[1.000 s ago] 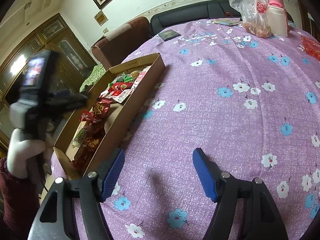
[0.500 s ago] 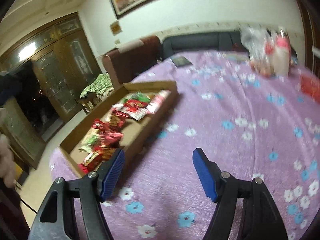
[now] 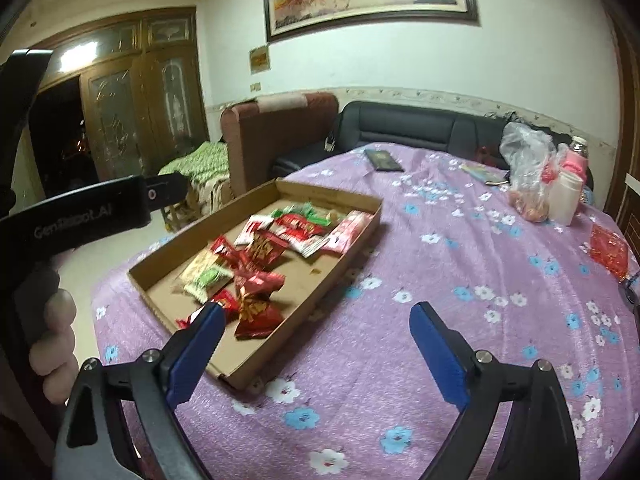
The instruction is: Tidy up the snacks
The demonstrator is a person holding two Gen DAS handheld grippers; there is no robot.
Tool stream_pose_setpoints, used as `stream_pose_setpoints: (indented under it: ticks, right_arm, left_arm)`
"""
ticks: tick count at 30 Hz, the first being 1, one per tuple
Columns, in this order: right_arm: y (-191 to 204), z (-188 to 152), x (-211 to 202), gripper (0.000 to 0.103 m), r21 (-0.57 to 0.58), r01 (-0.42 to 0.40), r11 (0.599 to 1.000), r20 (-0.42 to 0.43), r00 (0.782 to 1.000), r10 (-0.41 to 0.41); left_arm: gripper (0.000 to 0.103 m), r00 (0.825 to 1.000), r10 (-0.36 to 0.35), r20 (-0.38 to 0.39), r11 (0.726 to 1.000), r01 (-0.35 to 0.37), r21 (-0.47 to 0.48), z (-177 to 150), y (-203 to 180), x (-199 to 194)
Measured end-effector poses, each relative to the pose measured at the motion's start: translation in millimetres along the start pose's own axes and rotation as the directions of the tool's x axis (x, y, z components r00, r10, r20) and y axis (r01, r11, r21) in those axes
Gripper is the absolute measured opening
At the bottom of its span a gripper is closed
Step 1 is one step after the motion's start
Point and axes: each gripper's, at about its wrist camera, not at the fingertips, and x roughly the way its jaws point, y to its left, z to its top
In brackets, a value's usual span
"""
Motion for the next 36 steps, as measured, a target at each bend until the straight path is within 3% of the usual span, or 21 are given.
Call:
stream_pose_setpoints:
  ticks: [4, 18, 36]
  right_arm:
    - [14, -1, 7, 0.095, -0.044, -0.018, 0.999, -0.032, 0.999, 0.016]
    - [22, 2, 28, 0.095, -0.055, -0.008, 0.998, -0.113, 0.994, 0.002]
    - [26, -3, 34, 0.095, -0.062, -0.028, 0.998, -0.149, 0.989, 0.018]
  left_arm:
    - [0.103, 0.997, 0.043, -0.062, 0.999, -0.045, -0.024, -8, 13, 16]
    - [0.103, 0.990, 0.013, -0.141, 0.998, -0.022, -0.062, -15, 27, 37]
    - [0.103, 0.985, -0.026, -0.173, 0.996, 0.011, -0.086, -17, 26, 43]
